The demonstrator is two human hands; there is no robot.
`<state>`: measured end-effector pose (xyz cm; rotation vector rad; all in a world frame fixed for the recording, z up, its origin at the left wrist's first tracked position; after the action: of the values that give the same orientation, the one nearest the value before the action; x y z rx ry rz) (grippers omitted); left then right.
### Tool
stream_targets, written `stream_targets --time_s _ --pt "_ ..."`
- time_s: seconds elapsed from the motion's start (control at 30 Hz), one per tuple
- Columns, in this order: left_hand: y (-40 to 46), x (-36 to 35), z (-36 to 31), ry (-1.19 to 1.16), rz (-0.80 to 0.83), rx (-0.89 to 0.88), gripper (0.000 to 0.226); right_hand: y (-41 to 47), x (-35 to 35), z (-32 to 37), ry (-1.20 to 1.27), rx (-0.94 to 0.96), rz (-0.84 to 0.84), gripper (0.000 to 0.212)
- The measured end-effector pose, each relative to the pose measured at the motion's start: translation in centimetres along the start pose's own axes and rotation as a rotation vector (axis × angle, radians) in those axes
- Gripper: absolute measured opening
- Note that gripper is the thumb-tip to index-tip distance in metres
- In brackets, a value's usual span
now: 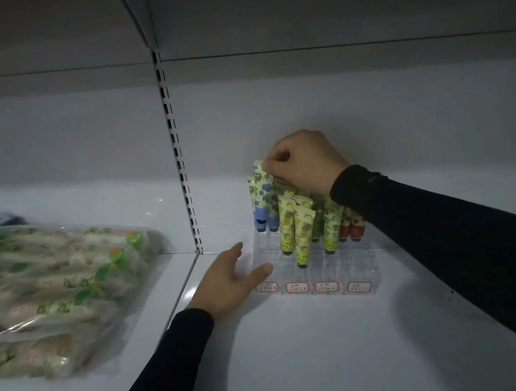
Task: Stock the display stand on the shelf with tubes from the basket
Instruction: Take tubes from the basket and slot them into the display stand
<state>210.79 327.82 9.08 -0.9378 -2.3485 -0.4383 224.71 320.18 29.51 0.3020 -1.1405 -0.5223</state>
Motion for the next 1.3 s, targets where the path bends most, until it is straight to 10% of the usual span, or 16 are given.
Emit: stream_targets --time_s 0.53,1.3 --pt "2.2 -3.4 0.8 0.541 0.010 -0.260 0.089 0.6 -4.3 -1.1 -0.323 0.034 0.100 0.032" --pt "2.3 -3.4 1.0 0.533 0.012 -0.257 0.086 1.8 -4.8 -2.0 -0.275 -0.074 0.150 0.026"
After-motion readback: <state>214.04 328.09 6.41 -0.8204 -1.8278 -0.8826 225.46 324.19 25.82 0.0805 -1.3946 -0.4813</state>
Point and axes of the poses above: each hand's wrist, its own y-axis towards the middle knuckle, its own x-axis out of the back of the hand, z = x × y, the point moved 8 cm from there along y, towards the middle knuckle, and after that the axes turned 4 degrees about z, right-handed, at the moved point
